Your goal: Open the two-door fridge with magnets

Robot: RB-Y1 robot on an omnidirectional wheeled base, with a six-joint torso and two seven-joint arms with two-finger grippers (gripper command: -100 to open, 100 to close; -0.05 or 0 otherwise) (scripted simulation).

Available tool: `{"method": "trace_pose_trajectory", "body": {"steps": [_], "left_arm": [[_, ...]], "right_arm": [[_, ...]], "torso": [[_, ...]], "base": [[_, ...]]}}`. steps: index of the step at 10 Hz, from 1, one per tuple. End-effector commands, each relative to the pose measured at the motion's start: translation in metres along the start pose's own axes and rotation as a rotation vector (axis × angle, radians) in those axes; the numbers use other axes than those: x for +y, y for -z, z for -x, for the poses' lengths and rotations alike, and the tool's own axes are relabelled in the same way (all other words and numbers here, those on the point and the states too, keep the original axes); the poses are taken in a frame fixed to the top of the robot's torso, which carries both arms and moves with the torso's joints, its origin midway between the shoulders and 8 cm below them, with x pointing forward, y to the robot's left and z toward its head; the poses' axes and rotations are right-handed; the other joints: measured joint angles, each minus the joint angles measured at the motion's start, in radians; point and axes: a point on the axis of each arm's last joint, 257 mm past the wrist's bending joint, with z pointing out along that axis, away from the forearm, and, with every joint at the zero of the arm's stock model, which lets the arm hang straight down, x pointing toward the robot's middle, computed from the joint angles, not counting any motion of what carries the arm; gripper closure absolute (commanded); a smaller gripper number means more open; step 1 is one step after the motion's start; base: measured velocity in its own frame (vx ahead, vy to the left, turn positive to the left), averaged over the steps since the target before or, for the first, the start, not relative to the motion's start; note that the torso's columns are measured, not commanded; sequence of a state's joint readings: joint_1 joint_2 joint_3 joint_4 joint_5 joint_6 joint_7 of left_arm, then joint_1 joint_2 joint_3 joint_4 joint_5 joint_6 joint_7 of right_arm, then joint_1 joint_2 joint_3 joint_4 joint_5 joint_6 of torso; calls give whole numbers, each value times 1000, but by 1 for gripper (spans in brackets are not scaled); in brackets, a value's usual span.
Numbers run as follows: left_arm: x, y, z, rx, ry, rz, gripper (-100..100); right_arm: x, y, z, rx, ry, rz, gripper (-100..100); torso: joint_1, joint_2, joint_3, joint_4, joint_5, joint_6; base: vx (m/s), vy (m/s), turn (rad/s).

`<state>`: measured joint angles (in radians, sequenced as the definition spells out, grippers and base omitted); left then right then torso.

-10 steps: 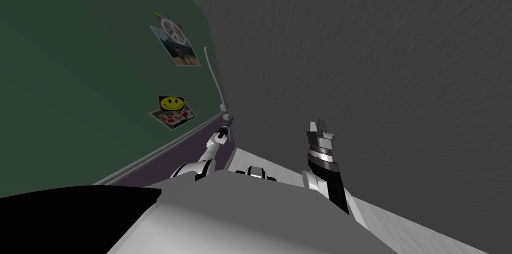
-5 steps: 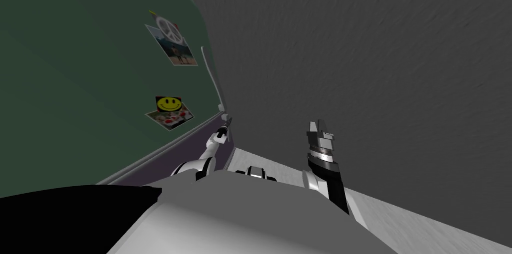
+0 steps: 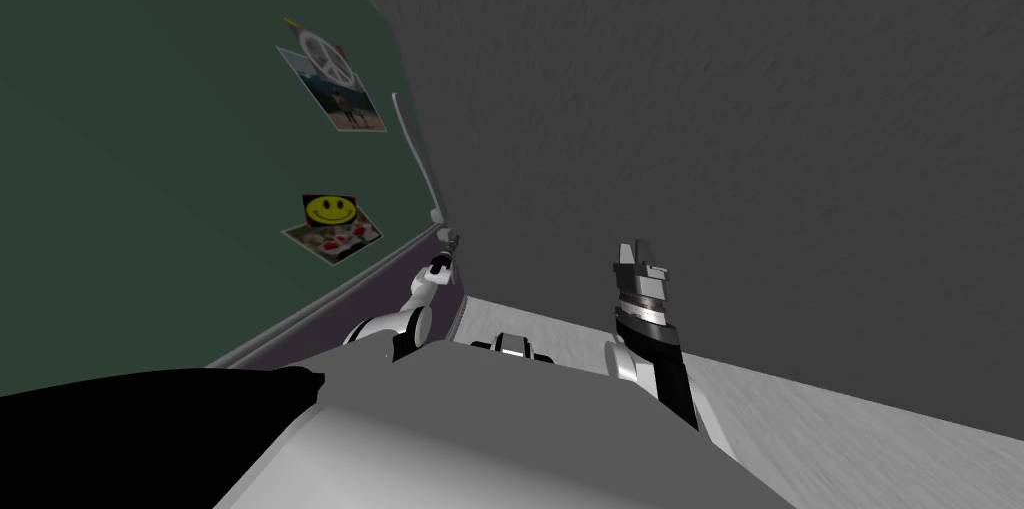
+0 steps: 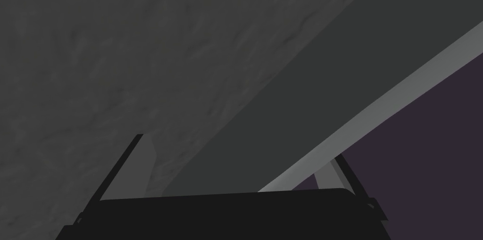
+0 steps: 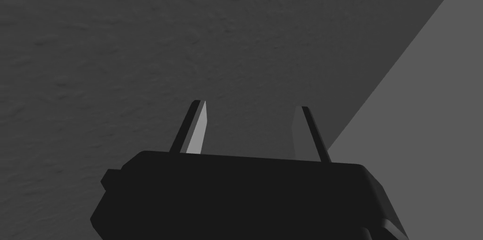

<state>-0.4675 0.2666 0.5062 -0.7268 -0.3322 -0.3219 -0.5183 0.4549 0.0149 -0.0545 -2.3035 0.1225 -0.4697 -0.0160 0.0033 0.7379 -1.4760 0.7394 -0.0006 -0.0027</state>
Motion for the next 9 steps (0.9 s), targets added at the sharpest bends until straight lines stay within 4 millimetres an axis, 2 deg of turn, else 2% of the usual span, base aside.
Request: {"method": "trace_pose_trajectory", "body": {"steps": [1,3,4,5,6,7,9], "left_arm": [[13,-4,15,-29,2,36,-100],[15,-3,18,-41,-12,46,-100],[25,-6,24,-52,-3,74,-100],[26,-6,26,-59,-2,80,-100],[28,-6,27,-64,-8,85,-100],[37,-8,33,-74,8,114,-100],[40,-8,35,-85,2,127,-100]], "right_arm": [[0,0,0,0,0,0,0],[0,0,0,0,0,0,0],[0,0,0,0,0,0,0],[0,0,0,0,0,0,0],[0,0,0,0,0,0,0],[0,0,0,0,0,0,0],[0,0,0,0,0,0,0]], "torso": [[-2,0,0,0,-2,-4],[-1,0,0,0,0,1],[-3,0,0,-1,-1,-2],[-1,0,0,0,0,3],[-1,-1,0,0,1,3],[-2,-2,-1,-1,0,-1],[-2,-1,0,0,1,4]], "base": [[-67,17,-184],[-42,27,-107],[-67,29,-238],[-75,35,-171],[-28,14,-21],[-54,18,-216],[-52,23,-88]]}}
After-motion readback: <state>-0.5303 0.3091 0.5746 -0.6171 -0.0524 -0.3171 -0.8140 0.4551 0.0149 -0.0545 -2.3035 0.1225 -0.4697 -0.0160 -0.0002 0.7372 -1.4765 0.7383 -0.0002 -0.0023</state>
